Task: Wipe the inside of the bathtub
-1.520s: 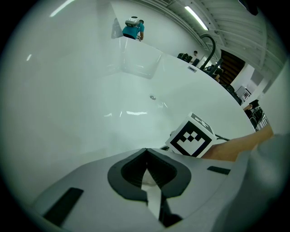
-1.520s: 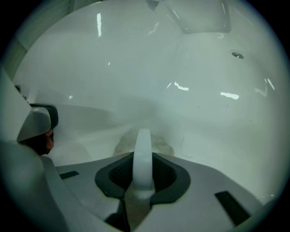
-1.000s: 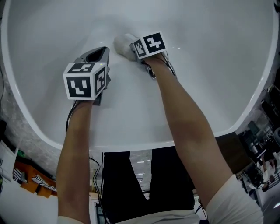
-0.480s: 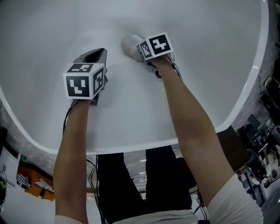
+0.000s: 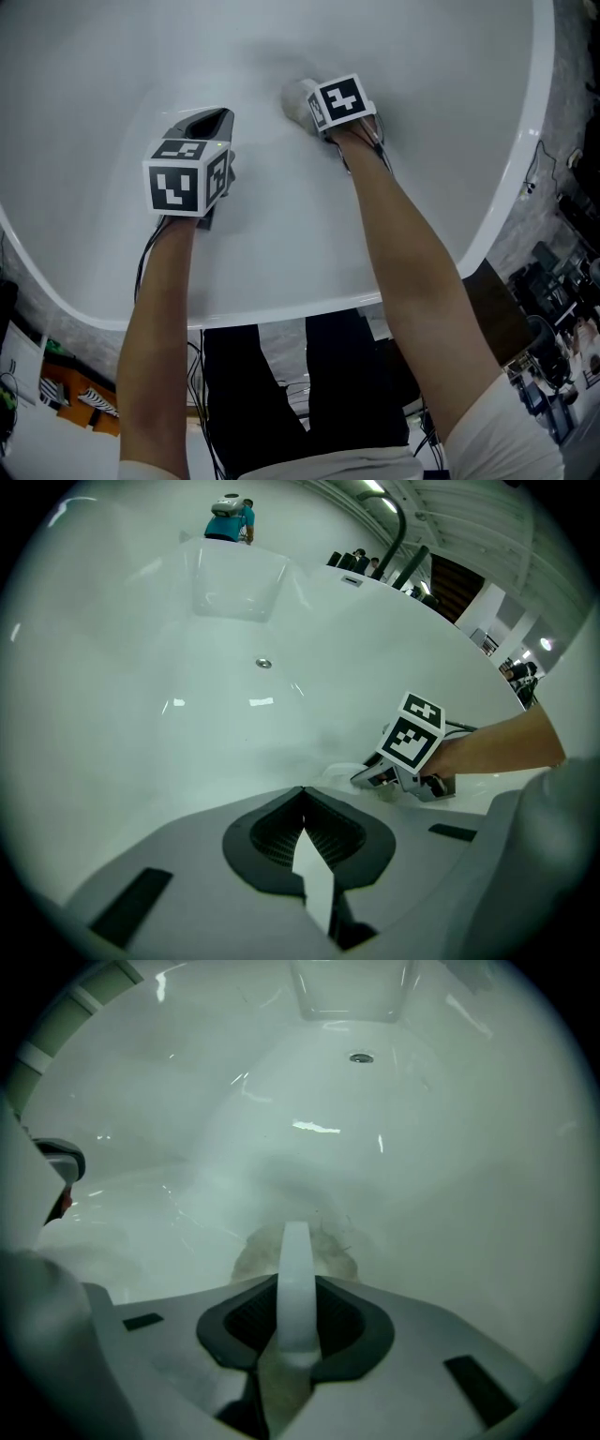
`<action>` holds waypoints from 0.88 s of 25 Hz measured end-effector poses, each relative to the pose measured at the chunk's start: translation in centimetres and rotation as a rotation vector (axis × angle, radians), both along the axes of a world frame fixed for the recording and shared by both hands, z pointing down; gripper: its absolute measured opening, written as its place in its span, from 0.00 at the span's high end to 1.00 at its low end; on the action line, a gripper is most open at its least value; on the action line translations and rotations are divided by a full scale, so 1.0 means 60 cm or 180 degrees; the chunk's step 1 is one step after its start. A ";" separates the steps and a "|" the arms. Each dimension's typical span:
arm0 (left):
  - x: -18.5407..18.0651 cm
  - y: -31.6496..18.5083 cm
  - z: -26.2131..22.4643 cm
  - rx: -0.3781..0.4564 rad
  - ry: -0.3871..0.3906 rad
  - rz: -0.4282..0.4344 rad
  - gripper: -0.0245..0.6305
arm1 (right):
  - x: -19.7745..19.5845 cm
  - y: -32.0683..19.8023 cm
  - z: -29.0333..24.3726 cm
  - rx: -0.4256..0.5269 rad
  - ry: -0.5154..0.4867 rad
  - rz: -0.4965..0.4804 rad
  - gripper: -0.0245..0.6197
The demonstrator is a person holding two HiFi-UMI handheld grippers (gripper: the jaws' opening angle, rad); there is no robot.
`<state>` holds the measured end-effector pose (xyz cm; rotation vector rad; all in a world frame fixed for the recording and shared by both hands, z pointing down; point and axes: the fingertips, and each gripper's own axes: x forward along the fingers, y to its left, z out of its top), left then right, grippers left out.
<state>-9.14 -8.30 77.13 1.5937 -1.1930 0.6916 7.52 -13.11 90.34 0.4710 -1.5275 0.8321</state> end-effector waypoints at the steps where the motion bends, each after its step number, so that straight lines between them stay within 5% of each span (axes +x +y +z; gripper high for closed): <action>1: 0.004 -0.002 0.001 -0.0005 -0.0004 0.0011 0.94 | 0.010 -0.003 0.002 0.0006 0.0043 0.0020 0.81; 9: -0.072 0.053 -0.057 0.0047 -0.0051 0.0014 0.94 | -0.025 0.039 -0.062 0.0064 0.0124 0.0147 0.81; 22: -0.037 0.066 -0.131 0.0070 -0.0043 0.0070 0.94 | 0.026 0.064 -0.174 0.0057 -0.0089 0.0460 0.81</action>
